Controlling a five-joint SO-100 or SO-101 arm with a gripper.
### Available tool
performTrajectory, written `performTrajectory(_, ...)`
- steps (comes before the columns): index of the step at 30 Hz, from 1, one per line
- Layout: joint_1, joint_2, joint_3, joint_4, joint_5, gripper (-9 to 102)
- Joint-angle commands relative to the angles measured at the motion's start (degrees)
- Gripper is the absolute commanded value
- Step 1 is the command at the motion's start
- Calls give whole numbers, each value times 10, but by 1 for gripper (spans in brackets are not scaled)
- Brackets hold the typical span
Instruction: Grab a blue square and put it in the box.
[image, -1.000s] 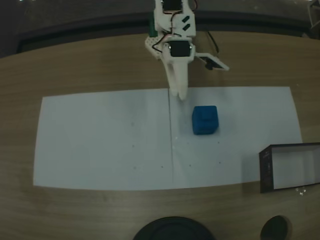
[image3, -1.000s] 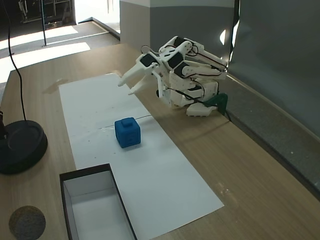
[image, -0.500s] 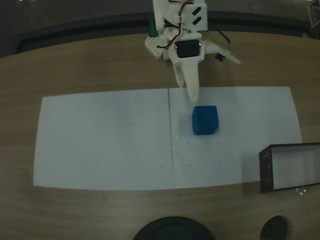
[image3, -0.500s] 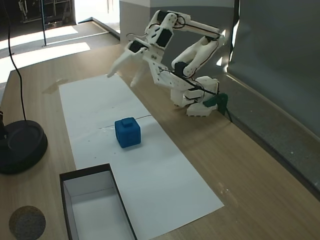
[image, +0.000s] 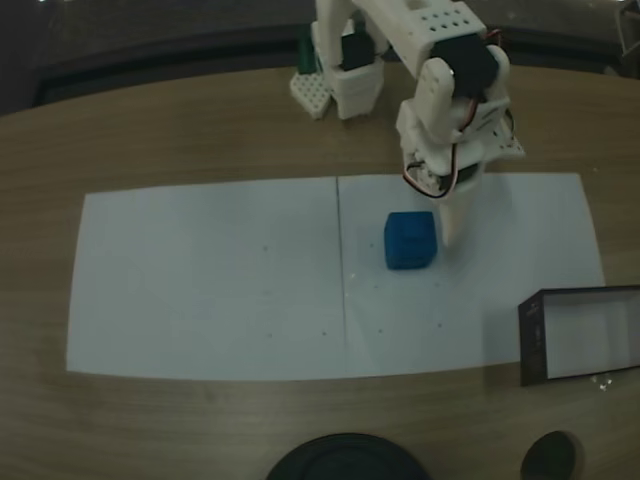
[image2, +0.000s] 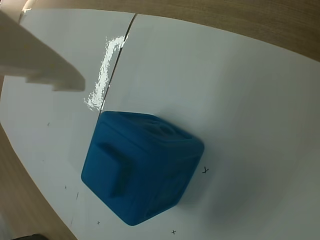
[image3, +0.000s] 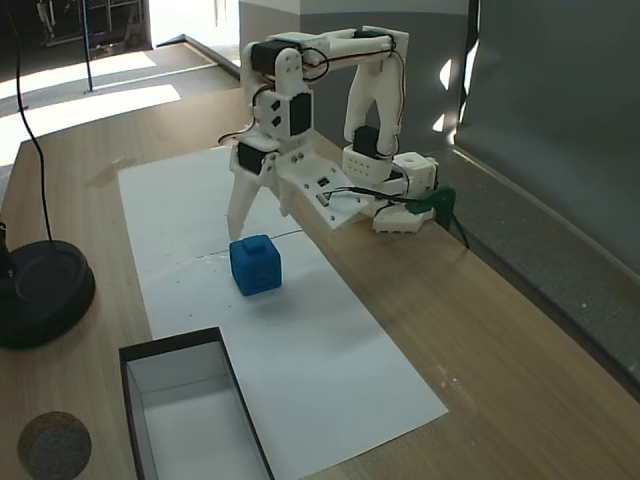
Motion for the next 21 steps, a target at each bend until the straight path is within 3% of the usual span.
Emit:
performTrajectory(1, 7, -15, -28, -25, 5, 35)
performTrajectory(21, 49, -163, -28, -105, 15, 35)
